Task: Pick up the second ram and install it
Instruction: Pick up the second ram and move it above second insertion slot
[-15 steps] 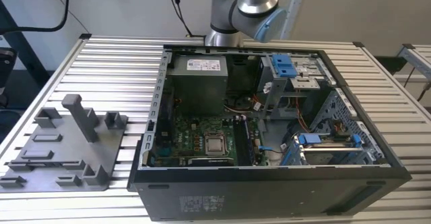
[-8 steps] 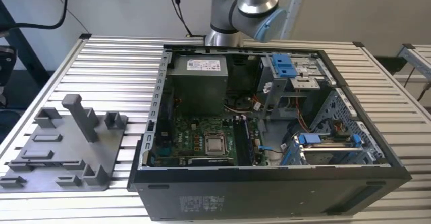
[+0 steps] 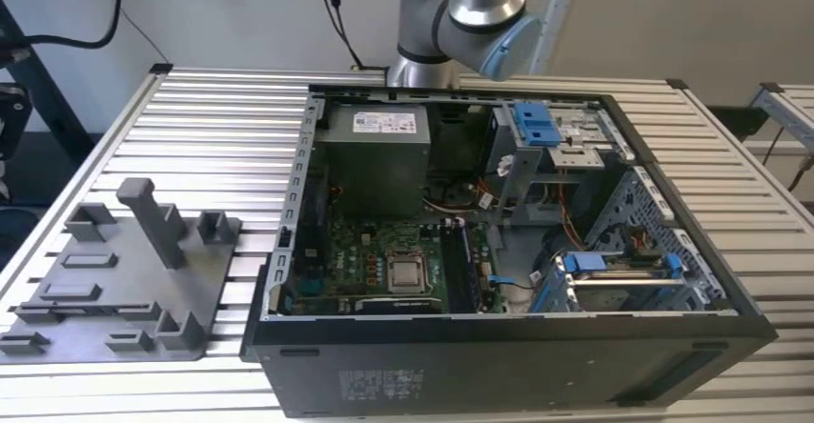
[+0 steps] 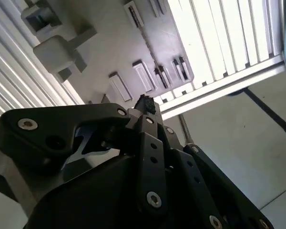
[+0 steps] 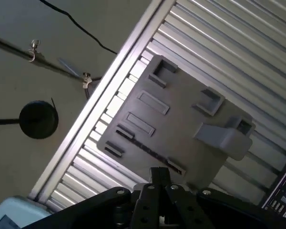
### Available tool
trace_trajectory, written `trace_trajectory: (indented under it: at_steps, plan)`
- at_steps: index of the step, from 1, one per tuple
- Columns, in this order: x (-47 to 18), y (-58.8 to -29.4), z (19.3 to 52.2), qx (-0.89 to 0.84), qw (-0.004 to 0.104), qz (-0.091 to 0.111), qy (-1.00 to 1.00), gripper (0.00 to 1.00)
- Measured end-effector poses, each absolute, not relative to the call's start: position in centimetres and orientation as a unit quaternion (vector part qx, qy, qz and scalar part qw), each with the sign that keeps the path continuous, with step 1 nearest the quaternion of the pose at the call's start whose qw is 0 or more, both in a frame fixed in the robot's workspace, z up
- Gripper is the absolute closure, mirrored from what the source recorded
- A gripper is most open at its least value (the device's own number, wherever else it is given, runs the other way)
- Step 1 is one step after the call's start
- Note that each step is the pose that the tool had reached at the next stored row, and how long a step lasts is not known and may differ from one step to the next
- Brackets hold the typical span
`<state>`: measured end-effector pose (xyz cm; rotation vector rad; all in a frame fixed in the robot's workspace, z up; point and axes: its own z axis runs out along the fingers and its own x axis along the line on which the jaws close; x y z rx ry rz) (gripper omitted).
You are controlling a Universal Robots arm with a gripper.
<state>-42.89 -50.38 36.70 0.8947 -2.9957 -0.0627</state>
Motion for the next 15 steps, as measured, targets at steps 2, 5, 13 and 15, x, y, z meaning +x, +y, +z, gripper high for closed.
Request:
trace_trajectory:
  at_steps: [2, 5, 13, 15]
  plan:
    - [-42.88, -50.38, 36.7, 0.303, 0.008, -0.02, -0.953, 0.89]
    - [-42.88, -50.38, 36.69, 0.329, 0.008, -0.019, -0.944, 0.89]
    - [-42.88, -50.38, 36.68, 0.397, 0.01, -0.018, -0.918, 0.89]
    - [-42.88, -50.38, 36.68, 0.413, 0.01, -0.018, -0.91, 0.89]
